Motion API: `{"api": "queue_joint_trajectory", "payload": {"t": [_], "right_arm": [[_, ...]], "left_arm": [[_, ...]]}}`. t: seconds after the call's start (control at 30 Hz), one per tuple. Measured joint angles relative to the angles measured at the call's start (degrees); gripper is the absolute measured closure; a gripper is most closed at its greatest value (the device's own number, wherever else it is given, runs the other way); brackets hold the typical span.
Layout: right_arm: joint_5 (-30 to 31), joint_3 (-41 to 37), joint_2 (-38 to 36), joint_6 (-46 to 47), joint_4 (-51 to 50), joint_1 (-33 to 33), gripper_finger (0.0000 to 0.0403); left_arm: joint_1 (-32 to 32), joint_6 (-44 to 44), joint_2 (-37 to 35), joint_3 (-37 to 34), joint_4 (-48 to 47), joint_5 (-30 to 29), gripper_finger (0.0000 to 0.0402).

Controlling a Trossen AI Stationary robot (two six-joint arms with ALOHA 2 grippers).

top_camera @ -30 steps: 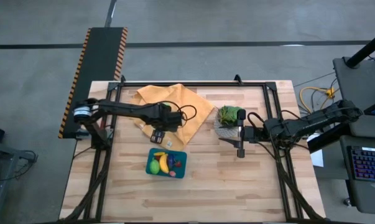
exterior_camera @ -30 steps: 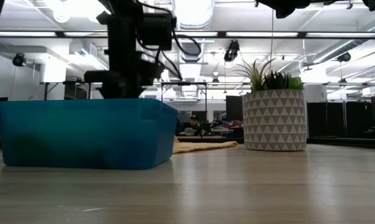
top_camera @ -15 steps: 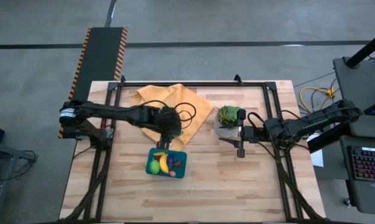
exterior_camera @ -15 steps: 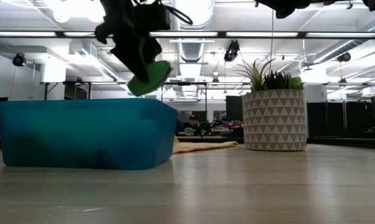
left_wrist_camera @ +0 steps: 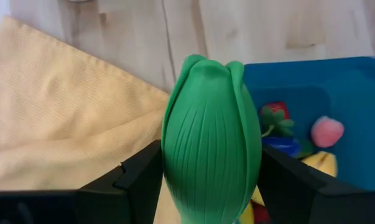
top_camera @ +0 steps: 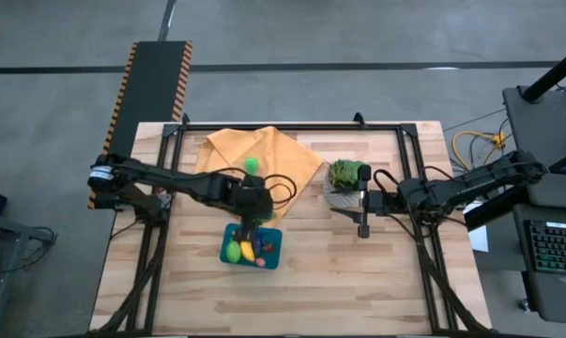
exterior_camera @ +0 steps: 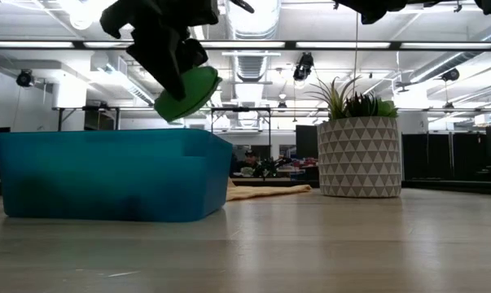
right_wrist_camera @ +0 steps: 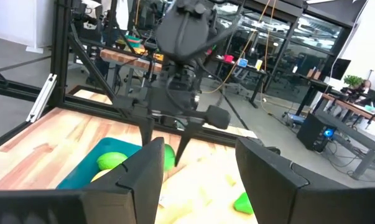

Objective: Pick and placing Produce into tupperware
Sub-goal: Put the corncob into the blue bin

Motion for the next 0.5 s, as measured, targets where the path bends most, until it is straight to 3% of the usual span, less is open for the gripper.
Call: {"api": "queue_joint_trajectory", "payload": {"t": [0.5], "right_arm": [[0.0, 0.0, 0.0, 0.0, 0.0, 0.0, 0.0211]], "left_arm": [[-3.5, -6.4, 0.0, -0.3, 0.2, -0.2, 0.0194]]}}
